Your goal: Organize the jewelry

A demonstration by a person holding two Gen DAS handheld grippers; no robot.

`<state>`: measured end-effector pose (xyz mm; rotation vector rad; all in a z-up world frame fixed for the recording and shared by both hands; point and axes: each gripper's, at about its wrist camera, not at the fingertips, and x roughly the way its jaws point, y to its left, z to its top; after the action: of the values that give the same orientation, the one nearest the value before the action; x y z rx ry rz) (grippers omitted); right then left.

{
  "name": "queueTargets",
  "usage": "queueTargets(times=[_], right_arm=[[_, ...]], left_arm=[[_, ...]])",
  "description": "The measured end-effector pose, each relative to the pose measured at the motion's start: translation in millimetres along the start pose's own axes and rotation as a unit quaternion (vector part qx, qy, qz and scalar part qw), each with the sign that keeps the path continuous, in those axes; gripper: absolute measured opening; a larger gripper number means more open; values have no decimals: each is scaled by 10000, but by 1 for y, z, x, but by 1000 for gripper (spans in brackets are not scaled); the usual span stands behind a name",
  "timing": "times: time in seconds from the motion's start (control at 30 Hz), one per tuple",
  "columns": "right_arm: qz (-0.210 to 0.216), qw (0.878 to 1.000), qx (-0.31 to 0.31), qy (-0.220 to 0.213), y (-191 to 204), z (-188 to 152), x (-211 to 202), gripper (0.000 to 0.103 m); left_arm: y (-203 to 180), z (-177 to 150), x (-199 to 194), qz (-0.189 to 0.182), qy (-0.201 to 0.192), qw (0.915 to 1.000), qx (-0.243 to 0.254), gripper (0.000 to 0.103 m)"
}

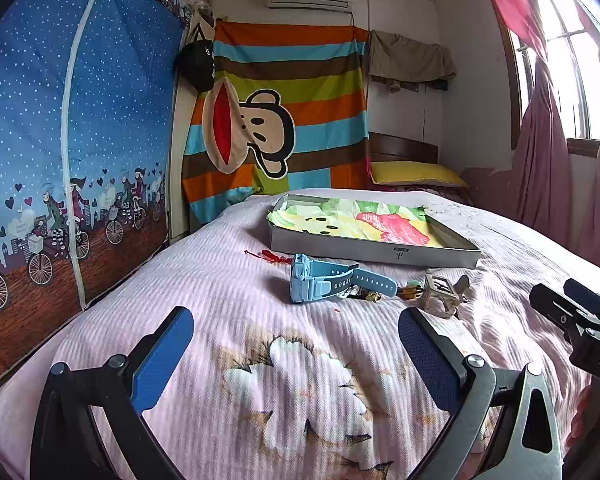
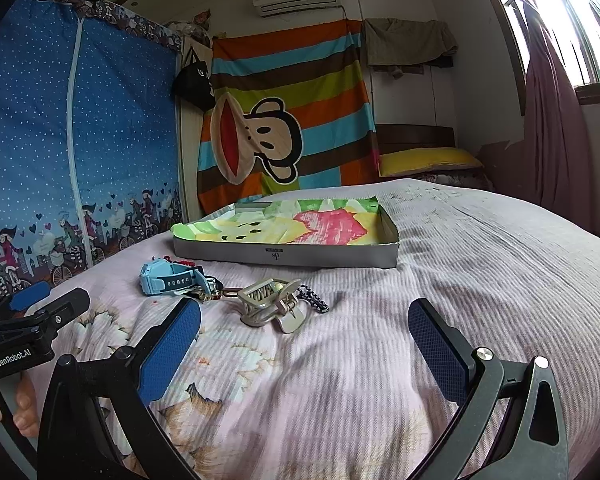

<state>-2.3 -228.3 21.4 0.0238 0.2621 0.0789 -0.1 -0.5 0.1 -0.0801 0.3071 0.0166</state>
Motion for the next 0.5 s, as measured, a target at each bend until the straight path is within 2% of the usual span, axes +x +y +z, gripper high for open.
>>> queueTargets(times=[0.5], right_arm=[[30,10000,26,8,-1,-1,0,102]], left_arm=[[4,4,-1,-12,2,10000,-15,103]])
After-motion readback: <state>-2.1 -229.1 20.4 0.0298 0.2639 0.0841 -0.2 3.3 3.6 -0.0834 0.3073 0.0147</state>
